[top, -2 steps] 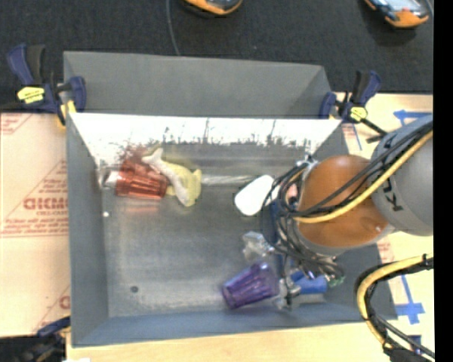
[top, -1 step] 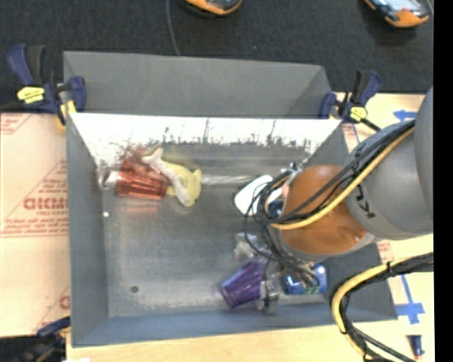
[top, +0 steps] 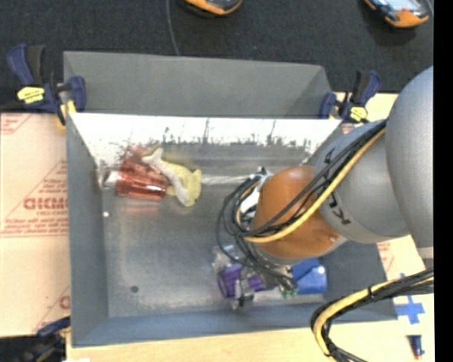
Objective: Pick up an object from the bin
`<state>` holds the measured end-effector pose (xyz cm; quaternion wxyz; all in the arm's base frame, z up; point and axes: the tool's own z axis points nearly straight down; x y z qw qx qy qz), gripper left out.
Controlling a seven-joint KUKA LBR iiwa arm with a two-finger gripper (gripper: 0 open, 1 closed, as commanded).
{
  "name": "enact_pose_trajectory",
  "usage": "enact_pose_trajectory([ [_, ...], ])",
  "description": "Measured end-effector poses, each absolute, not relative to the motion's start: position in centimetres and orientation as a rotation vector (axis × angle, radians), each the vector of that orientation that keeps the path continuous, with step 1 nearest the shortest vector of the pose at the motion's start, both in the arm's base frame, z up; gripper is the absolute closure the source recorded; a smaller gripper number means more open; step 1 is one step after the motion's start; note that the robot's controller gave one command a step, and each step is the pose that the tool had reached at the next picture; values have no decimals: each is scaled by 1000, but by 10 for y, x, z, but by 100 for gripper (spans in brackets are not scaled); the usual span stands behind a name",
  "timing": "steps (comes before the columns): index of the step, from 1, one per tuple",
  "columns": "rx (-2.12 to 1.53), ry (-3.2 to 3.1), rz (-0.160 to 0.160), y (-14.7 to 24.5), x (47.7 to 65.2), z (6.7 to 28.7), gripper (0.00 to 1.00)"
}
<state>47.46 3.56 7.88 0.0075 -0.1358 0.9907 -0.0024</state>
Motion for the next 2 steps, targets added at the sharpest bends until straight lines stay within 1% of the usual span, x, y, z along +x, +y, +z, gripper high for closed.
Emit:
enact_pose_trajectory([
  [1,-426,3098,-8,35,475,79,100],
  [2,-442,3086,-8,-41,486,71,100],
])
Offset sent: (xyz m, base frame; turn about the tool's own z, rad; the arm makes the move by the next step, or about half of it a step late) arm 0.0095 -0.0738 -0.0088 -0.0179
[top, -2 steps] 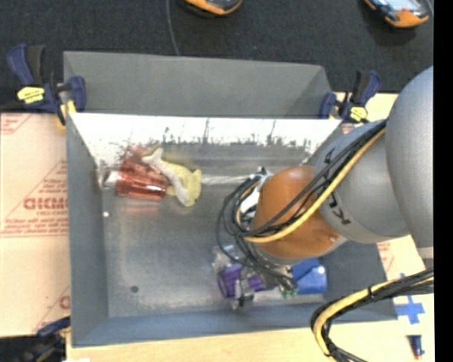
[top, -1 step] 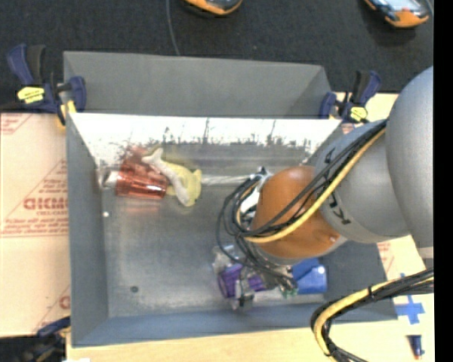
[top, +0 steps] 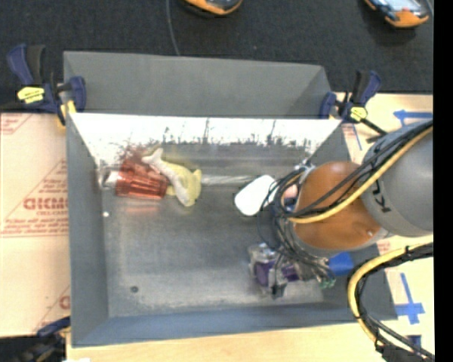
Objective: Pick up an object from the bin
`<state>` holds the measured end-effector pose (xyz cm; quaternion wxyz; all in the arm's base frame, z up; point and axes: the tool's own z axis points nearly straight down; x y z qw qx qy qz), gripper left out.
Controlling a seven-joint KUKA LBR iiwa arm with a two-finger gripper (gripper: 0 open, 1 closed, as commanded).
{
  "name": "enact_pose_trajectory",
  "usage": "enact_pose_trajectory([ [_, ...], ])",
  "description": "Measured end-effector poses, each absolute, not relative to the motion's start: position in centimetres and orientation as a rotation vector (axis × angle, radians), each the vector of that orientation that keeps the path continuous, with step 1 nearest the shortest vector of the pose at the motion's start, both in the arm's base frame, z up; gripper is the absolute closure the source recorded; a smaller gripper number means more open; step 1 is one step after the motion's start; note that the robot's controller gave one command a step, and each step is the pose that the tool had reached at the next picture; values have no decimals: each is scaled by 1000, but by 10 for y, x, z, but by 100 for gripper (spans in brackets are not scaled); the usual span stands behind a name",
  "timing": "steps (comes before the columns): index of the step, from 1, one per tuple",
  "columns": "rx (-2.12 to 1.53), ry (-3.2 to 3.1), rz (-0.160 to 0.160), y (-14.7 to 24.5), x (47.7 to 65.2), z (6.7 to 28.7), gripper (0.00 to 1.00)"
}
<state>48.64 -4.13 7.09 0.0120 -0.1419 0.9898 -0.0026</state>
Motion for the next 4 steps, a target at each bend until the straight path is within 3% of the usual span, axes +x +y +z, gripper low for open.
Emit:
enact_pose_trajectory([
  [1,-465,3083,-1,-28,505,70,100],
  [2,-604,3062,-4,-67,497,78,100],
  [3,-712,3042,-3,-57,519,148,100],
  [4,-728,3043,-7,-90,514,218,100],
])
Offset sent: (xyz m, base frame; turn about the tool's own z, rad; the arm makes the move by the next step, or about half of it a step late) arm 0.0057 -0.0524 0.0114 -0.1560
